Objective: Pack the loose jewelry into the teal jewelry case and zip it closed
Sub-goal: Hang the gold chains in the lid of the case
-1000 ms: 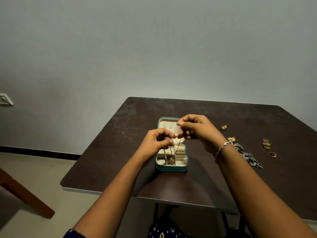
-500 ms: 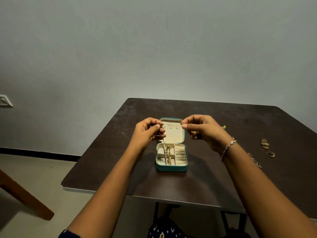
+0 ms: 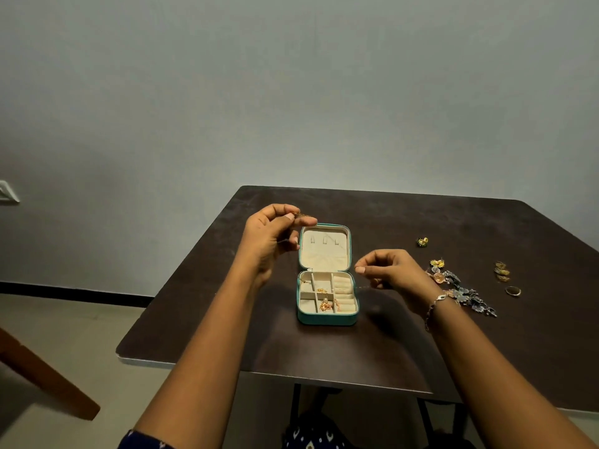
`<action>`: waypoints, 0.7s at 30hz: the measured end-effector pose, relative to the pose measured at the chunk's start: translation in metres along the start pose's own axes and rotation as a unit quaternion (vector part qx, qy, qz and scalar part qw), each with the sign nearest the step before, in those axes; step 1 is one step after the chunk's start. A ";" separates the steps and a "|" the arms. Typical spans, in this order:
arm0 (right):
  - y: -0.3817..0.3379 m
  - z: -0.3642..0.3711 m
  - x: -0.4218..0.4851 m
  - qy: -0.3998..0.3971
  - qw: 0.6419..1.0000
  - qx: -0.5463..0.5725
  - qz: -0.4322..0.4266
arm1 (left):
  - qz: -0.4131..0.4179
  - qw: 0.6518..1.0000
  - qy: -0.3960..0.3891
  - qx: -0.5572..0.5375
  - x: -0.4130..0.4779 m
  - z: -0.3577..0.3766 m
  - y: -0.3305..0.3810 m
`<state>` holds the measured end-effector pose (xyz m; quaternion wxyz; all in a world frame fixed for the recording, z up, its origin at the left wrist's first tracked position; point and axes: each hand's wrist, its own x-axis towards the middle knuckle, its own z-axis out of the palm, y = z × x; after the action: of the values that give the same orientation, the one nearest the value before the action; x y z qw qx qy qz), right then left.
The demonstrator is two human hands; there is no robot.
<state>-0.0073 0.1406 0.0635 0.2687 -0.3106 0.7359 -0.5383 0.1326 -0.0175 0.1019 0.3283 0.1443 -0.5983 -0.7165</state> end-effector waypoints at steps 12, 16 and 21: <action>0.012 -0.007 -0.006 0.017 0.993 0.104 0.052 | -0.008 0.999 0.047 -0.019 -0.002 -0.034 0.003; 0.016 -0.008 -0.009 0.042 0.989 0.121 0.067 | -0.011 0.996 0.085 -0.014 0.001 -0.045 0.001; 0.018 -0.012 -0.016 0.062 0.989 0.115 0.069 | -0.019 0.995 0.092 0.018 0.002 -0.047 -0.002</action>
<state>-0.0085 0.1640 0.0500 0.2927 -0.1922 0.7042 -0.6177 0.1587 -0.0541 0.0889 0.3657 0.2271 -0.5751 -0.6956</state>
